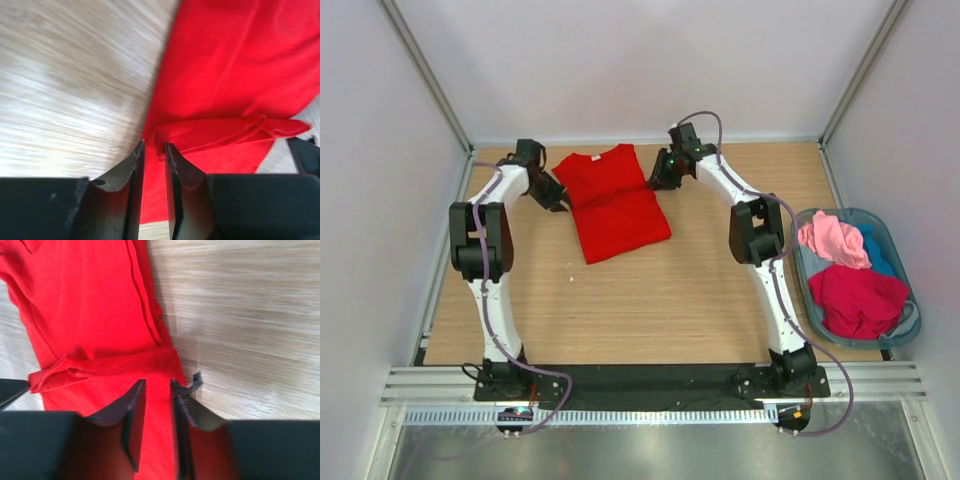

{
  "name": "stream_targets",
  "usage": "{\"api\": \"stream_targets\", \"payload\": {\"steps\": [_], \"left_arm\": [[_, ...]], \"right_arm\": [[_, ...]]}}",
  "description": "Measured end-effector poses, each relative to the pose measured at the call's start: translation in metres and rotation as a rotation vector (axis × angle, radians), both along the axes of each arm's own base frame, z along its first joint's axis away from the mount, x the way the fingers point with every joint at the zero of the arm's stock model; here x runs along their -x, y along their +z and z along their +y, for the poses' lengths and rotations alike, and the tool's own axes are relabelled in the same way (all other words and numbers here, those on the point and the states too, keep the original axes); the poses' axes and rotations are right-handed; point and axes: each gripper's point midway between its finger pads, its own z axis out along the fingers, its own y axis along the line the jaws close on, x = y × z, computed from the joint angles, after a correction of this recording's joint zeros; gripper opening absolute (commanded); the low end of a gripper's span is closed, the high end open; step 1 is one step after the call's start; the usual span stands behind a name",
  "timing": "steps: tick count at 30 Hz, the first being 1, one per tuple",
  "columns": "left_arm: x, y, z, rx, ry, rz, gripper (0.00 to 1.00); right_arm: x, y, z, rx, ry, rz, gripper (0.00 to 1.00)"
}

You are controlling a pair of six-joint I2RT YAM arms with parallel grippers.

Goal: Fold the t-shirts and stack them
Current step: Fold the tshirt

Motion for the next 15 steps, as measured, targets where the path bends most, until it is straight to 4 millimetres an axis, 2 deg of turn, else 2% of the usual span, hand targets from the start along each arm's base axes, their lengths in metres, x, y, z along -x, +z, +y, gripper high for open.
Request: {"api": "stream_targets", "payload": {"steps": [5, 8, 11, 15], "left_arm": [[0.01, -0.004, 0.008, -0.073, -0.027, 0.026, 0.27], [0.027, 0.005, 0.002, -0.108, -0.08, 0.02, 0.3], [0.064, 0.017, -0.012, -0.114, -0.137, 0.016, 0.38], [0.118, 0.022, -0.03, -0.08, -0.198, 0.004, 0.41]], "right_arm": [[-0.002, 0.008, -0.004, 0.0, -0.005, -0.004, 0.48], [0.012, 0.008, -0.014, 0.038, 0.019, 0.026, 0.53], [0.041, 0.008, -0.028, 0.09, 0.06, 0.076, 0.55], [0.077, 0.01, -0.041, 0.131, 0.134, 0.12, 0.54]]}}
